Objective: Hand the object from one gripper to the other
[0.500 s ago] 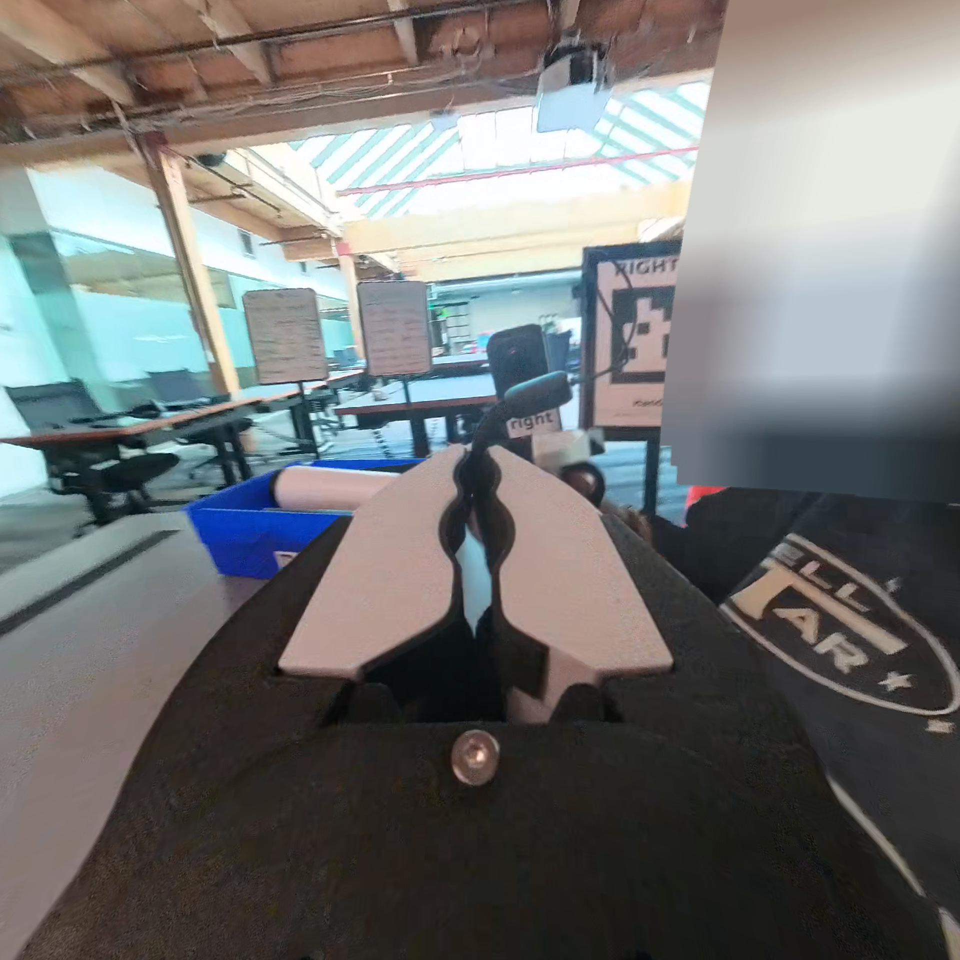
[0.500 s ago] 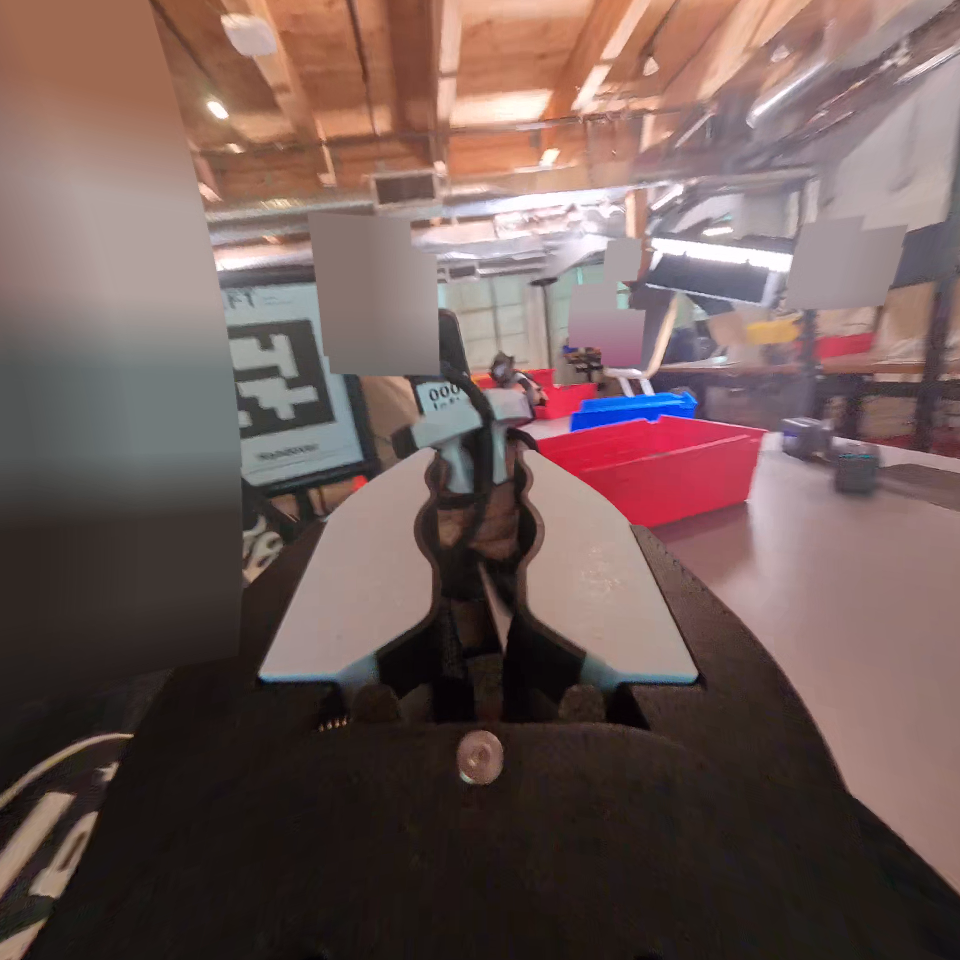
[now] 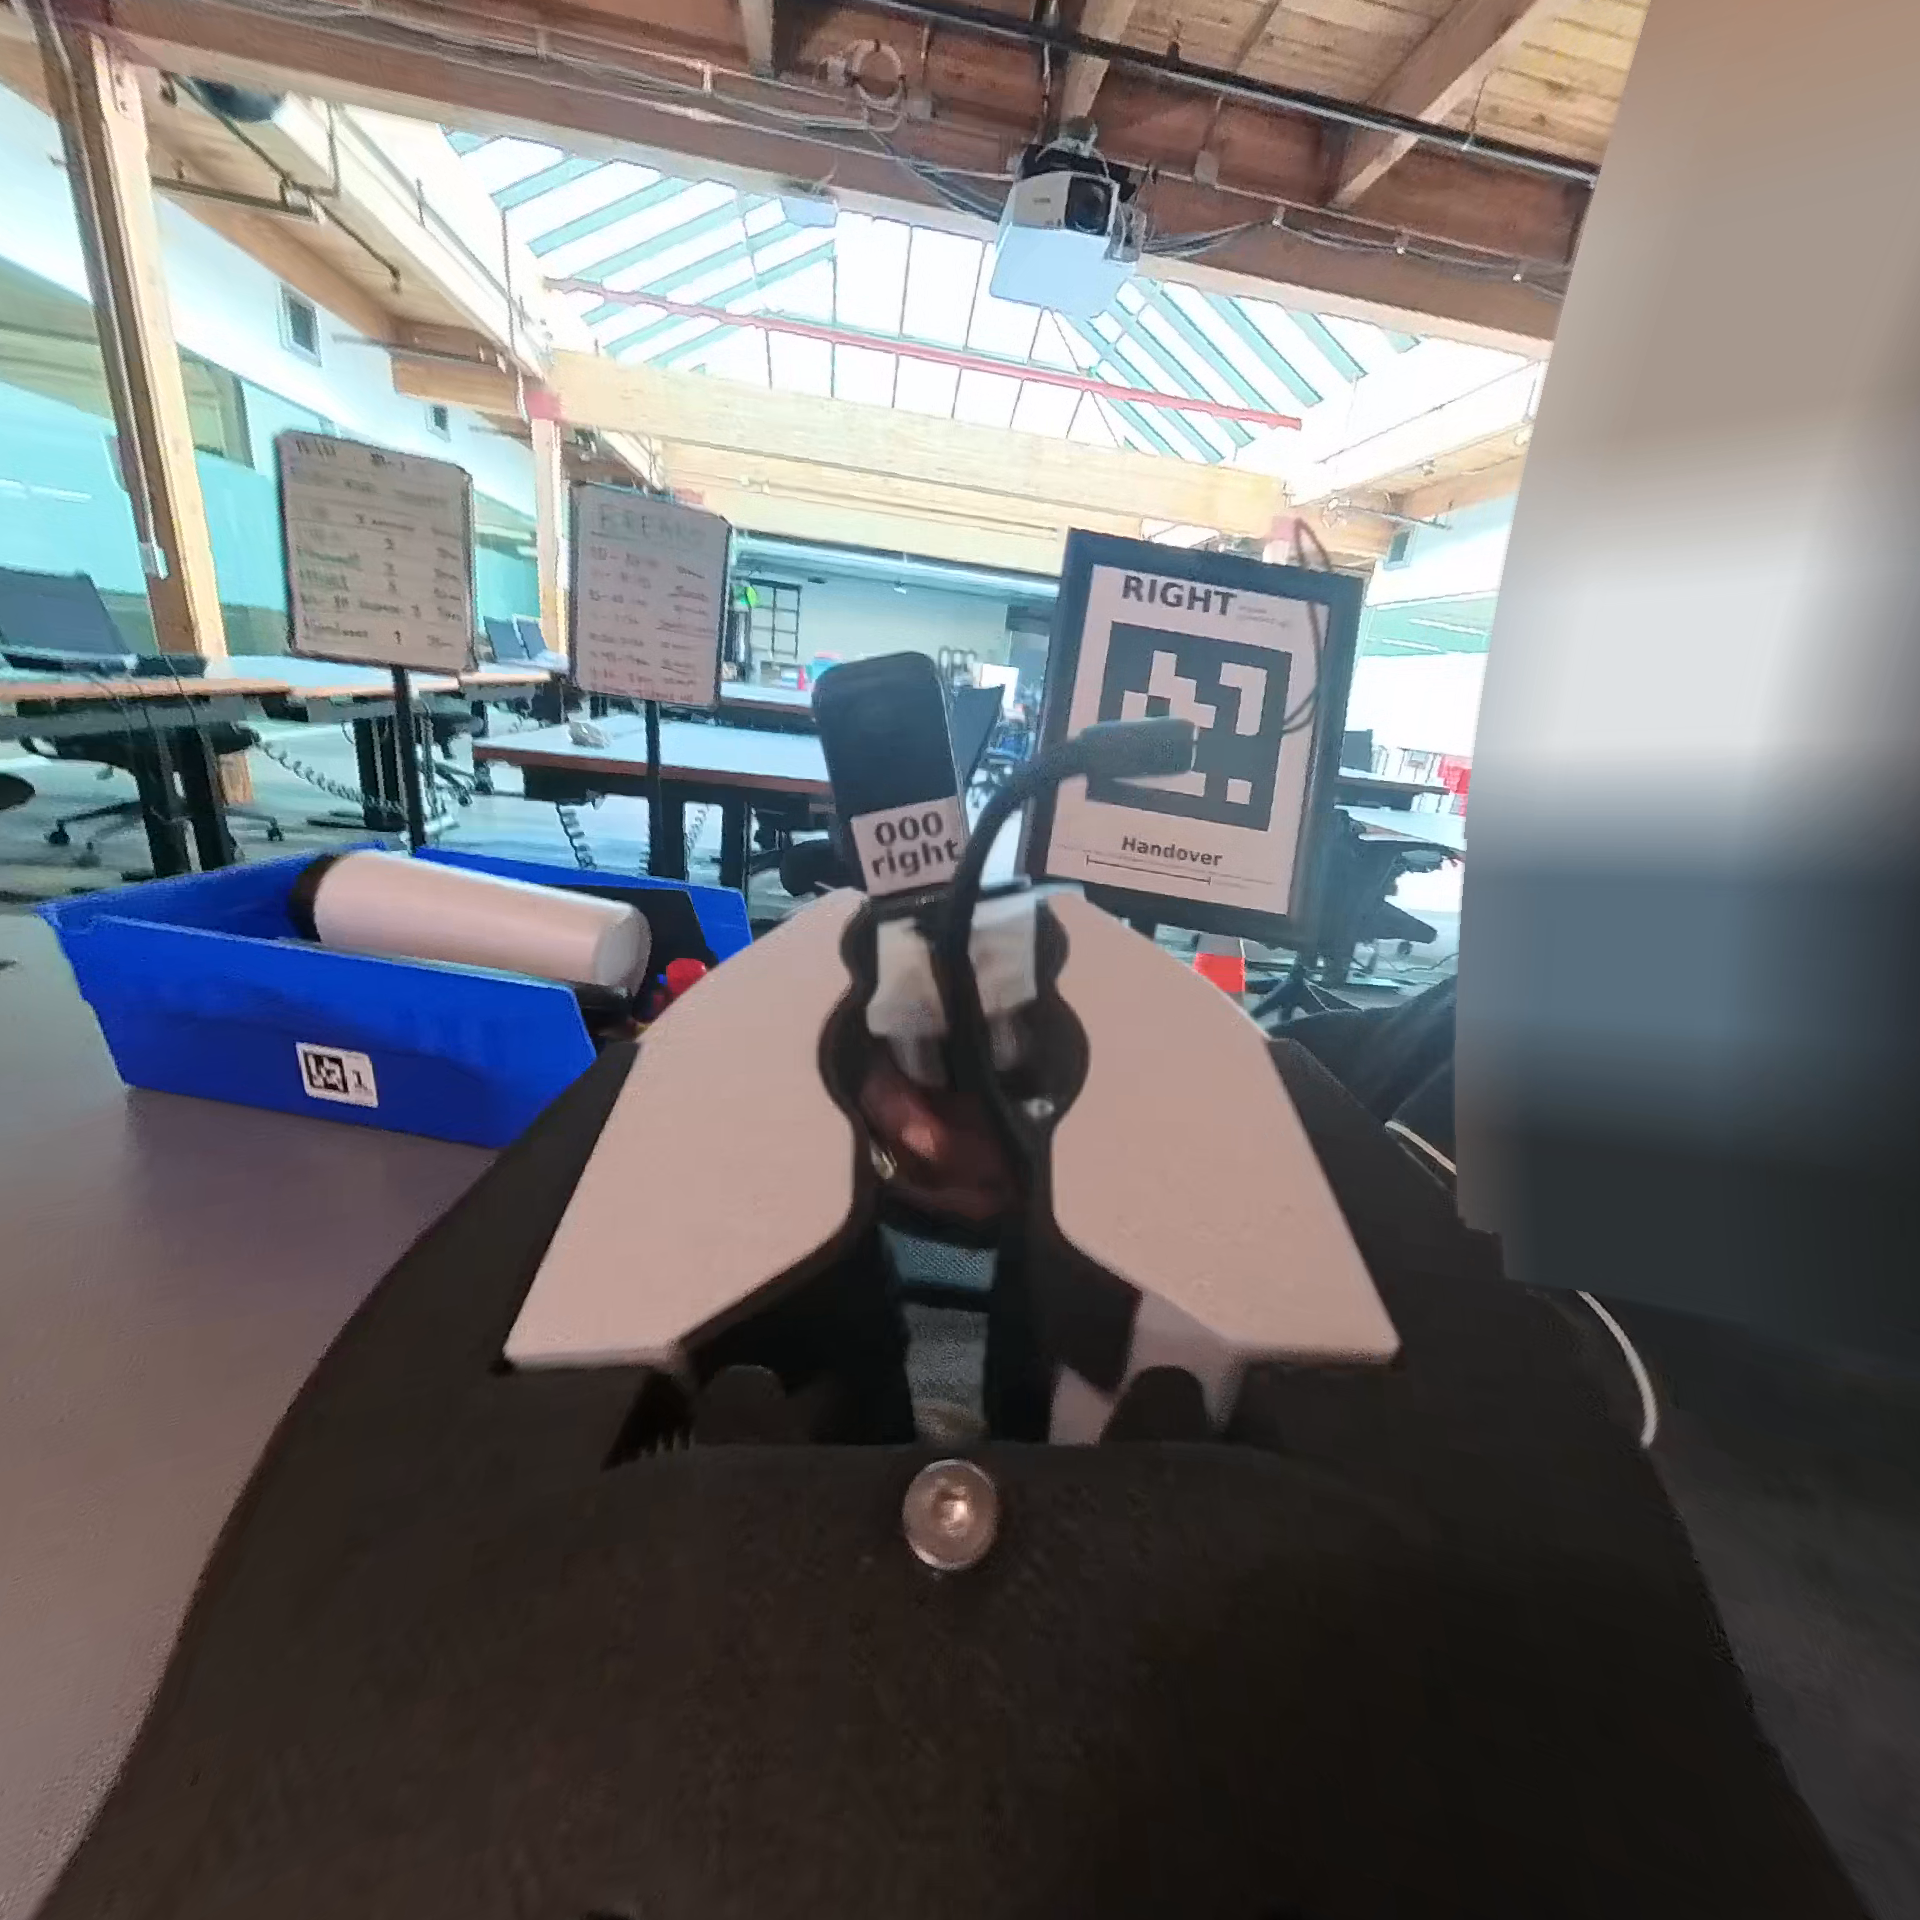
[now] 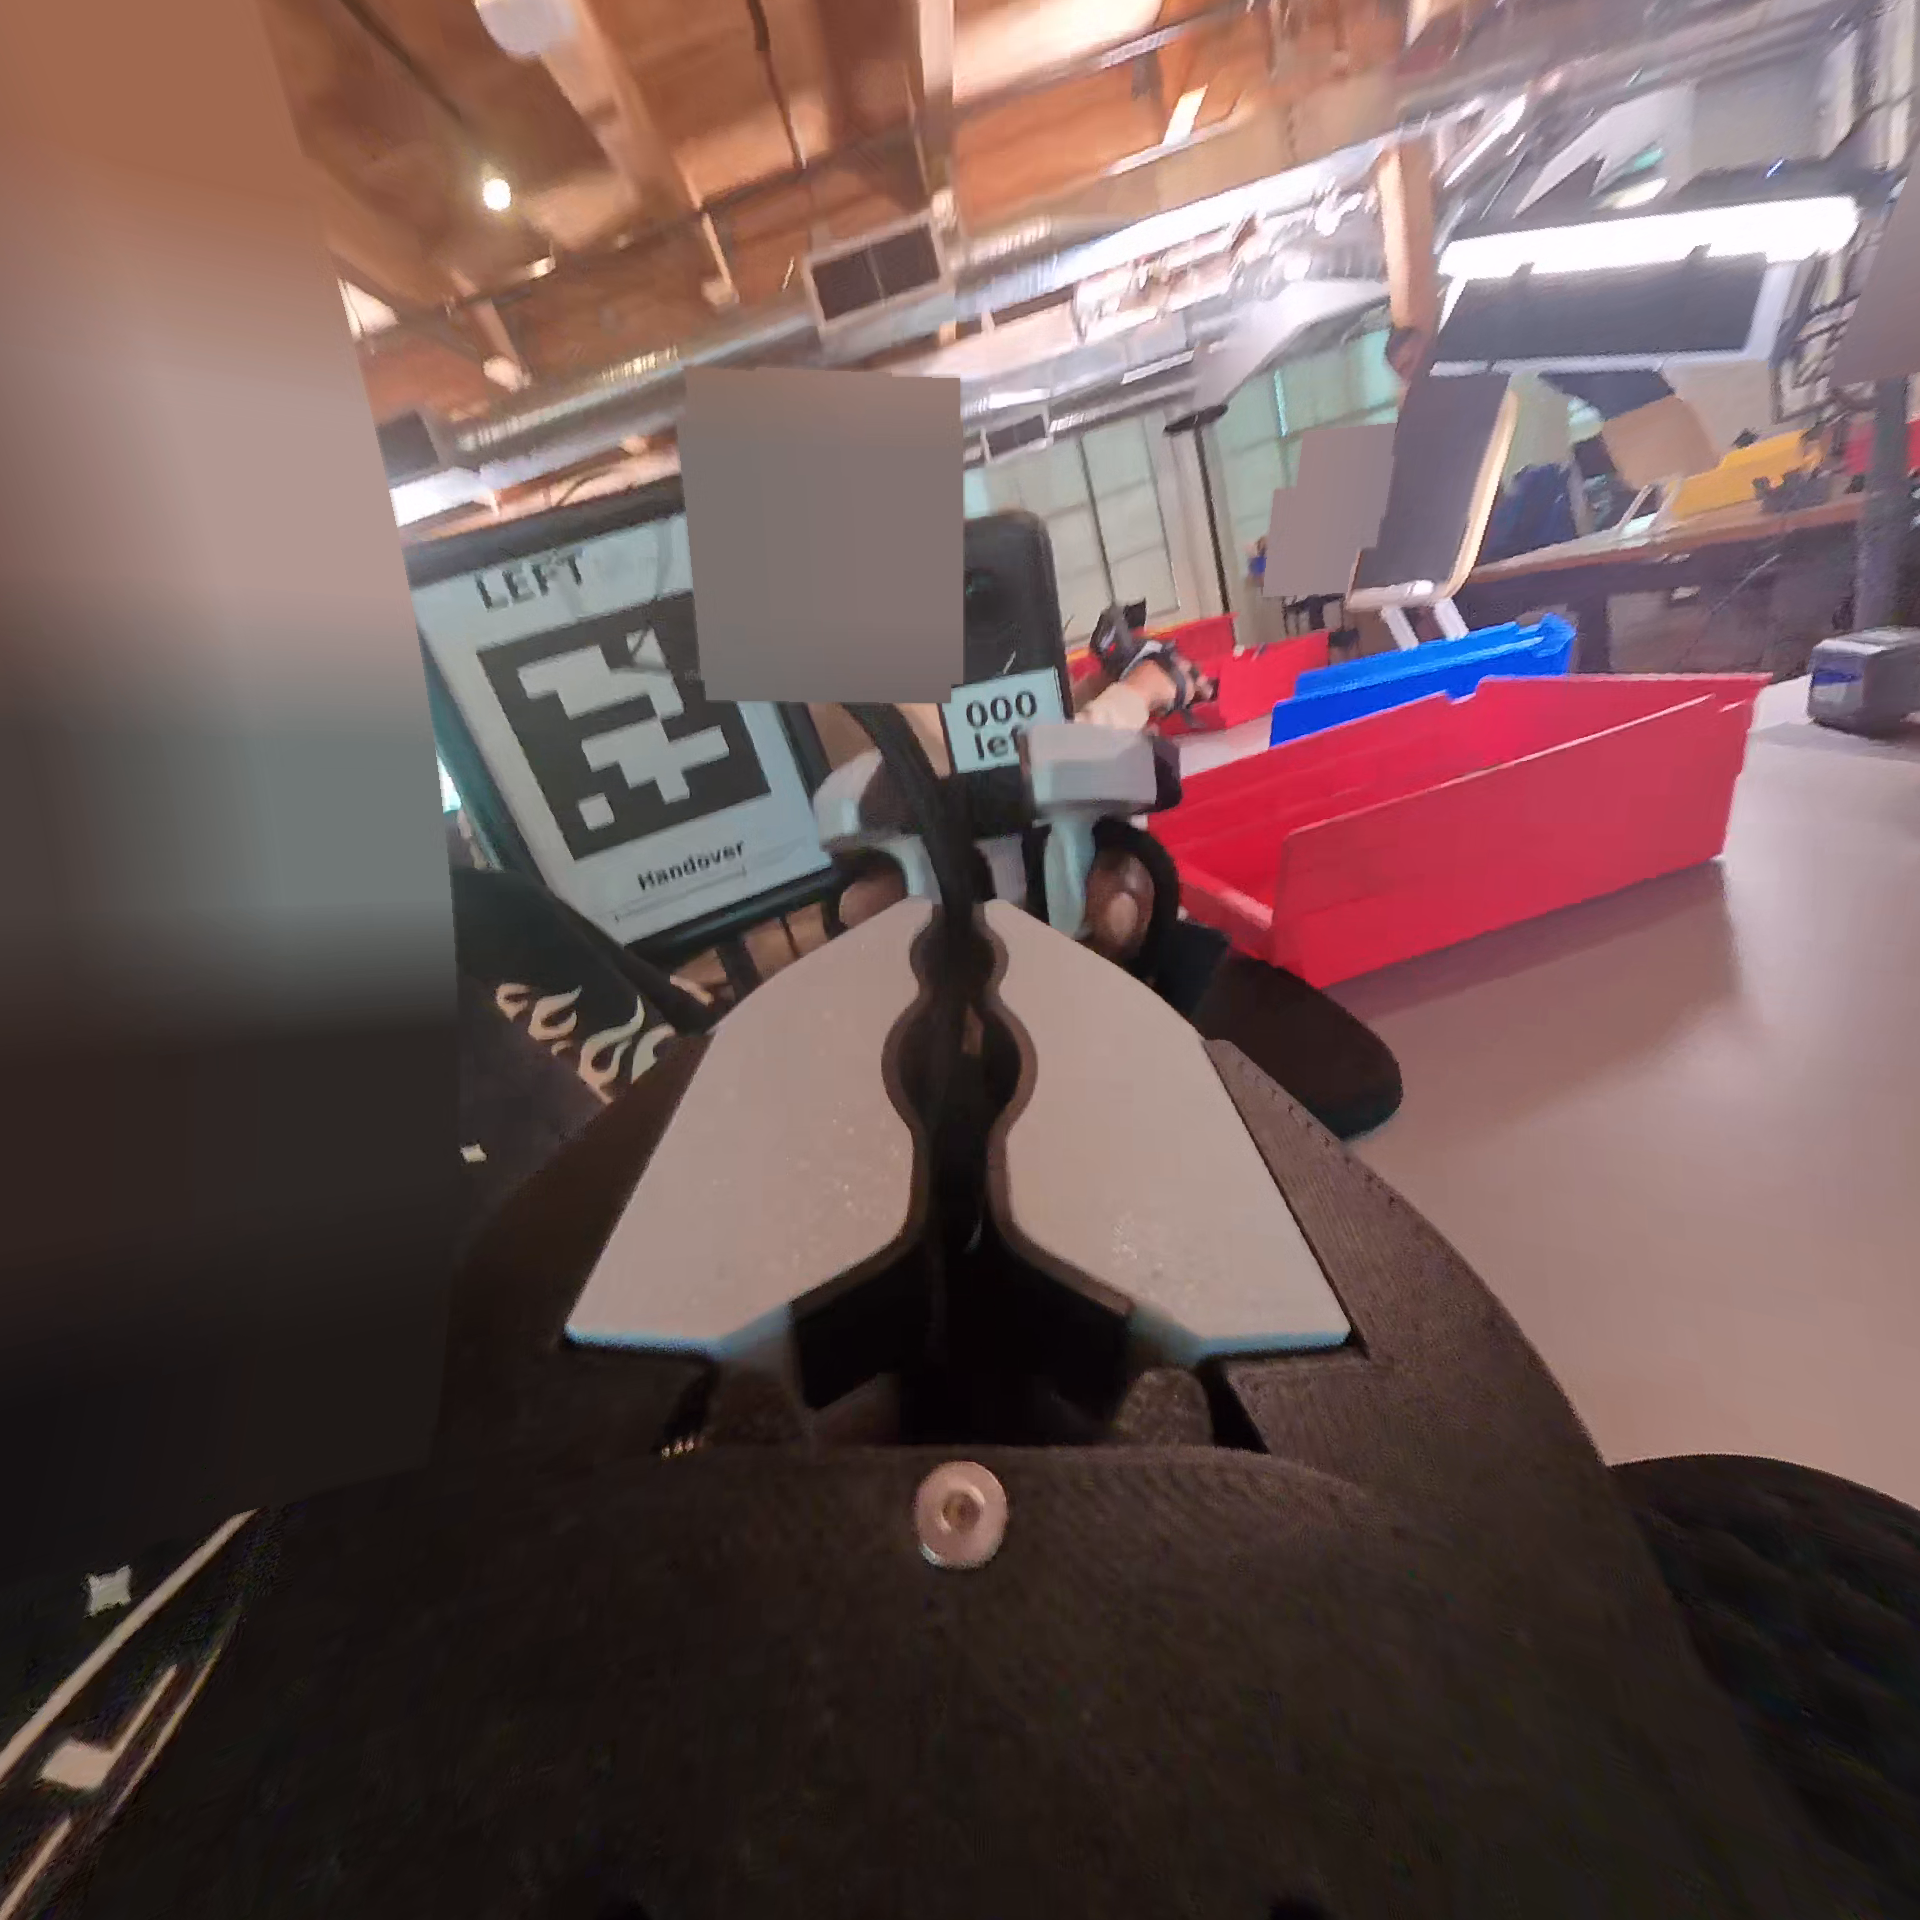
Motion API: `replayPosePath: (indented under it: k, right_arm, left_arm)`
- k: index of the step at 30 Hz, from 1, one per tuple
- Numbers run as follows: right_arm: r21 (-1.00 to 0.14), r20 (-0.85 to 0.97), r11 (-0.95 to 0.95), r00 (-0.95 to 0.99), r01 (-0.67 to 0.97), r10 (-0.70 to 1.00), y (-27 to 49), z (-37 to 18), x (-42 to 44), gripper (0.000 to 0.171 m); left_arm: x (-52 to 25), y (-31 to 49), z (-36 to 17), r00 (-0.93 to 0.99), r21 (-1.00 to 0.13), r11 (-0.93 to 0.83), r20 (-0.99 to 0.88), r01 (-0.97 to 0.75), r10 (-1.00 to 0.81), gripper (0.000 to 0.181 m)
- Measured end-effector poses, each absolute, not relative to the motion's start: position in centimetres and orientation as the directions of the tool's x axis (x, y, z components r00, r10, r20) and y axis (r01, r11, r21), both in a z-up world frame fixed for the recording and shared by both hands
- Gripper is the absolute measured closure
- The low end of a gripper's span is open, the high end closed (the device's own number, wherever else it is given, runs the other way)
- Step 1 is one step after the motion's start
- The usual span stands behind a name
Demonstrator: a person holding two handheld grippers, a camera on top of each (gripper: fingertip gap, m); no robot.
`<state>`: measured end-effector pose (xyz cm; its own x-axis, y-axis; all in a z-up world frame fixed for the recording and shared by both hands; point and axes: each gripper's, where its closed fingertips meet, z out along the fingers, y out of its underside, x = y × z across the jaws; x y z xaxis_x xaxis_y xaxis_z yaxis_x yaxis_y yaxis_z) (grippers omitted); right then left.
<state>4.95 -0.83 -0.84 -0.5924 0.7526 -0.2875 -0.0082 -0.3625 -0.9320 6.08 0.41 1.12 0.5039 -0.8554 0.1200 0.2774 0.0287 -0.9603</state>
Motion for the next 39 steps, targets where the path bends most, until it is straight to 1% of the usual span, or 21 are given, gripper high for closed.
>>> replayPosePath:
  k: [1,6,7,8,9,10,13,15,16,18,21,24,25,26,27,29,32,33,36,39]
  right_arm:
    - [-0.925,-0.293,-0.379,-0.582,-0.029,0.759,-0.3,-0.4,5.1,0.167]
    - [-0.926,-0.278,-0.372,-0.543,-0.068,0.792,0.7,0.2,5.4,0.167]
    - [-0.928,-0.275,-0.368,-0.544,-0.067,0.793,0.6,0.2,5.4,0.166]
    - [-0.93,-0.27,-0.361,-0.544,-0.065,0.794,0.5,0.2,5.4,0.167]
    - [-0.934,-0.265,-0.351,-0.541,-0.062,0.798,0.4,0.1,5.4,0.167]
    - [-0.938,-0.256,-0.34,-0.54,-0.06,0.802,0.2,0.0,5.4,0.167]
    - [-0.94,-0.229,-0.328,-0.539,-0.094,0.811,0.1,0.3,5.5,0.164]
    - [-0.937,-0.212,-0.325,-0.532,-0.126,0.82,0.3,0.7,5.7,0.15]
    - [-0.938,-0.209,-0.321,-0.529,-0.128,0.823,0.4,0.6,5.7,0.148]
    - [-0.946,-0.21,-0.307,-0.527,-0.103,0.823,0.4,0.2,5.5,0.144]
    - [-0.957,-0.215,-0.286,-0.54,-0.049,0.814,0.0,-0.9,5.1,0.142]
    - [-0.971,-0.208,-0.237,-0.575,0.024,0.791,-1.3,-2.3,4.6,0.145]
    - [-0.975,-0.193,-0.219,-0.585,0.026,0.788,-1.7,-2.6,4.6,0.151]
    - [-0.979,-0.173,-0.202,-0.593,0.017,0.786,-1.9,-2.6,4.7,0.163]
    - [-0.982,-0.156,-0.19,-0.593,0.006,0.79,-2.0,-2.6,4.7,0.165]
    - [-0.986,-0.134,-0.167,-0.579,-0.003,0.804,-1.7,-2.5,4.8,0.166]
    - [-0.98,-0.078,-0.164,-0.532,-0.117,0.843,-0.5,-0.9,5.2,0.167]
    - [-0.974,-0.068,-0.169,-0.513,-0.153,0.856,-0.1,-0.4,5.4,0.167]
    - [-0.959,-0.068,-0.193,-0.494,-0.207,0.867,0.5,0.6,5.8,0.167]
    - [-0.955,-0.08,-0.211,-0.507,-0.207,0.858,0.2,0.6,5.8,0.167]
  left_arm:
    - [6.1,0.5,0.8,0.494,-0.964,-0.001,0.138,0.267,-0.858,0.151]
    - [8.1,0.7,-2.0,0.453,-0.981,-0.136,0.186,0.141,-0.872,0.15]
    - [8.4,0.8,-2.4,0.452,-0.982,-0.141,0.182,0.122,-0.873,0.153]
    - [8.7,0.8,-2.6,0.453,-0.984,-0.135,0.173,0.115,-0.875,0.16]
    - [8.7,0.9,-2.6,0.461,-0.985,-0.124,0.166,0.12,-0.872,0.17]
    - [8.6,1.1,-2.5,0.472,-0.985,-0.116,0.163,0.127,-0.866,0.177]
    - [8.3,1.2,-2.0,0.467,-0.98,-0.11,0.176,0.166,-0.866,0.177]
    - [7.7,1.1,-1.3,0.464,-0.973,-0.093,0.184,0.212,-0.866,0.177]
    - [7.4,1.0,-0.9,0.463,-0.969,-0.087,0.188,0.23,-0.866,0.177]
    - [6.9,0.9,-0.2,0.46,-0.96,-0.074,0.196,0.269,-0.866,0.177]
    - [6.3,0.7,0.5,0.452,-0.95,-0.06,0.201,0.307,-0.869,0.177]
    - [6.4,0.5,0.6,0.442,-0.951,-0.056,0.193,0.304,-0.876,0.177]
    - [6.6,0.4,0.5,0.438,-0.952,-0.055,0.19,0.303,-0.879,0.177]
    - [6.7,0.3,0.5,0.433,-0.952,-0.054,0.187,0.301,-0.882,0.178]
    - [6.8,0.2,0.6,0.431,-0.953,-0.049,0.181,0.3,-0.884,0.177]
    - [6.9,0.0,0.7,0.433,-0.957,-0.026,0.155,0.289,-0.888,0.174]
    - [7.0,-0.1,0.1,0.451,-0.976,-0.018,0.117,0.218,-0.885,0.15]
    - [7.0,0.0,-0.1,0.466,-0.981,-0.016,0.107,0.195,-0.878,0.147]
    - [7.2,0.6,-0.8,0.501,-0.987,-0.014,0.093,0.159,-0.86,0.148]
    - [7.9,1.0,-1.4,0.509,-0.989,-0.016,0.089,0.145,-0.856,0.153]
